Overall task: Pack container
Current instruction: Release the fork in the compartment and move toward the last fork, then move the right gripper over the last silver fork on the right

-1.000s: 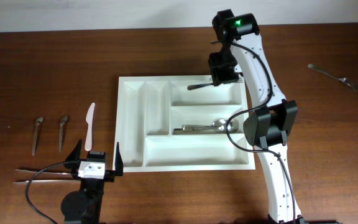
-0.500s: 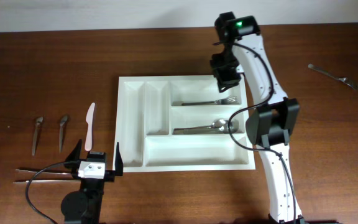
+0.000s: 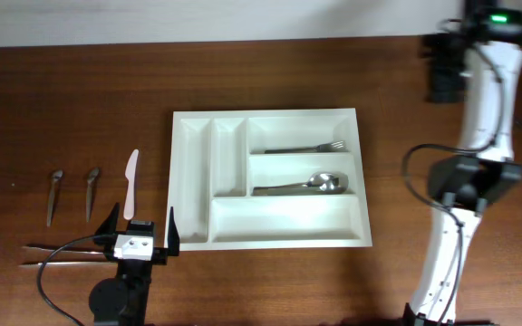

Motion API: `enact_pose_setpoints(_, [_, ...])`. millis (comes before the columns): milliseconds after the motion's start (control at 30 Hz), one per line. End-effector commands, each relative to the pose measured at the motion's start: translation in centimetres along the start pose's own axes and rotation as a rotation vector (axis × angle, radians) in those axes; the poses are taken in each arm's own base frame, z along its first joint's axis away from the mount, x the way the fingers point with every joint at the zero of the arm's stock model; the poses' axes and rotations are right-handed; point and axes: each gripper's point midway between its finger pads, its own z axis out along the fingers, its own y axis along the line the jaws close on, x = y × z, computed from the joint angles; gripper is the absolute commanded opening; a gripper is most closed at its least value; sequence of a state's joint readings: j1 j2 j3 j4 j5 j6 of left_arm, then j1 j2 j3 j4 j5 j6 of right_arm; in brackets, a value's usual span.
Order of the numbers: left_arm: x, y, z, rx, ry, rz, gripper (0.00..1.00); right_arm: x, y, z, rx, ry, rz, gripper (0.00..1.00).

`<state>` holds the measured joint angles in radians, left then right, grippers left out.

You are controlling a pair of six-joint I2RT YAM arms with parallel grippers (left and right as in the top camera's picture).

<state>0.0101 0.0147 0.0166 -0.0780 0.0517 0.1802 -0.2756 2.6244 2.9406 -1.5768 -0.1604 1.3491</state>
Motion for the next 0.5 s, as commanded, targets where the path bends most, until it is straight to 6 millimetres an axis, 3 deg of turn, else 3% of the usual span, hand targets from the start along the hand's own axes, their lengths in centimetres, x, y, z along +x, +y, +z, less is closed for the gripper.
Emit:
enact_pose_setpoints(0, [0.2,0.2,0.0,-0.013,0.001,0.016,0.99,-5.5,-0.5,-2.3,-0.056,-0.028,0.070,0.99])
enact_pose_setpoints(100, [0.2,0.2,0.0,-0.013,0.001,0.016,0.99,-10.1,-0.8,-2.8,-0.099,-0.073,0.067,0.99])
enact_pose_setpoints(200, [0.2,0.2,0.0,-0.013,0.001,0.016,0.99,-13.4,-0.1,-3.5,-0.167,-0.122,-0.035,0.99])
enact_pose_setpoints(400, [0.2,0.2,0.0,-0.013,0.001,0.016,0.99,-16.3,0.9,-4.3,-0.229,-0.196,-0.107,0.99])
enact_pose_setpoints(467, [0.2,0.2,0.0,-0.013,0.001,0.016,0.99,-16.9,1.6,-4.4,-0.253,-0.226,-0.113,0.92])
